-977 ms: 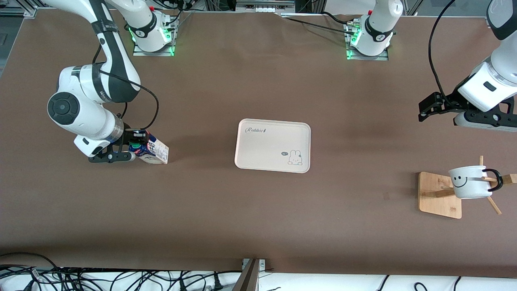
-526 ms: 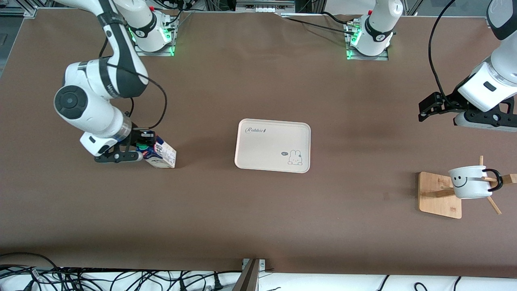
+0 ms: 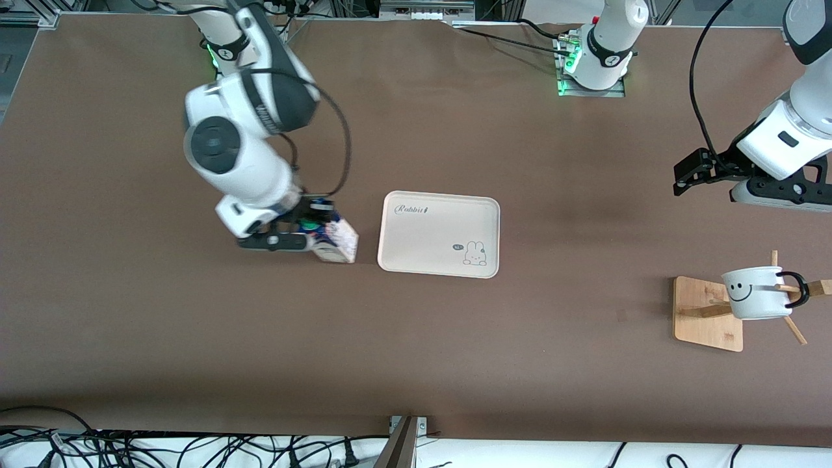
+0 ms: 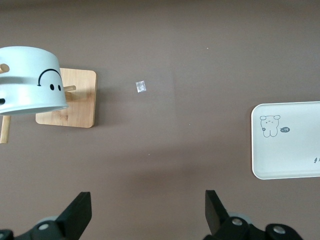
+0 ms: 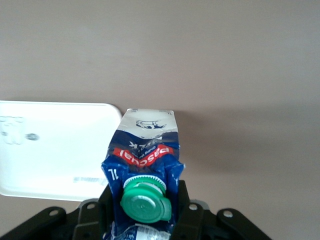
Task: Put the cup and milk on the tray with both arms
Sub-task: 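Carry the milk carton with the right gripper onto the white tray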
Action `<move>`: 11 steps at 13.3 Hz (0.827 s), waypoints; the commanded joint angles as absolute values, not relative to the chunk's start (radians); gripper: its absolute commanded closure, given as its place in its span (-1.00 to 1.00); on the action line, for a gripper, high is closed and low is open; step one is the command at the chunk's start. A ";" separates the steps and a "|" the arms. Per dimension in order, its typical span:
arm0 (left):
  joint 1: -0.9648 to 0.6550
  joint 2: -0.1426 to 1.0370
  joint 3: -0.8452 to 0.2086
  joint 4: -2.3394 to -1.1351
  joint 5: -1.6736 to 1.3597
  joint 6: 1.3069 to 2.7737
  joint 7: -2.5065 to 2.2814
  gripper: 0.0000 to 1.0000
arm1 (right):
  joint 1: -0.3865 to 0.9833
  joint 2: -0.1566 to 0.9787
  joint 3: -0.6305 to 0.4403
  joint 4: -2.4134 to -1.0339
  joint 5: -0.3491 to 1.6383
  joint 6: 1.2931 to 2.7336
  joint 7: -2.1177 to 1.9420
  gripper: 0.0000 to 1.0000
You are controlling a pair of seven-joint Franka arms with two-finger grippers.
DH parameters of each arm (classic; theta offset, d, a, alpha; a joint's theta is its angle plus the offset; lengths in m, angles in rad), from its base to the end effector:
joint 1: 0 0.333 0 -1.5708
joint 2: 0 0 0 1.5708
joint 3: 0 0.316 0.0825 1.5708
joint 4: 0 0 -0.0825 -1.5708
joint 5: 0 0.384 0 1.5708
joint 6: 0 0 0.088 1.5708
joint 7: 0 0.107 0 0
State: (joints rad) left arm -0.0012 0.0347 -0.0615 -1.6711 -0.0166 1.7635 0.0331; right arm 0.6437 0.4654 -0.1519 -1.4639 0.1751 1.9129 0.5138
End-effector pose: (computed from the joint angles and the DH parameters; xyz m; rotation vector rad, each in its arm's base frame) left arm 0.5778 -0.0372 0.5743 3.1176 -0.1451 0.0897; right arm 0.5944 0.3514 0.4156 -3.0592 0.1012 0.0853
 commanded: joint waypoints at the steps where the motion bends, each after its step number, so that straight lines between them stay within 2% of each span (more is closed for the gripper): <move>1: -0.002 0.052 -0.063 -1.632 0.003 1.740 0.051 -1.00 | 0.736 0.619 -0.163 -1.246 0.190 1.868 0.641 0.00; 4: -0.002 0.052 -0.063 -1.632 0.003 1.740 0.051 -1.00 | 0.808 0.686 -0.164 -1.203 0.189 1.891 0.699 0.00; 11: -0.002 0.052 -0.063 -1.632 0.003 1.740 0.051 -1.00 | 0.819 0.727 -0.164 -1.210 0.181 1.904 0.709 -0.04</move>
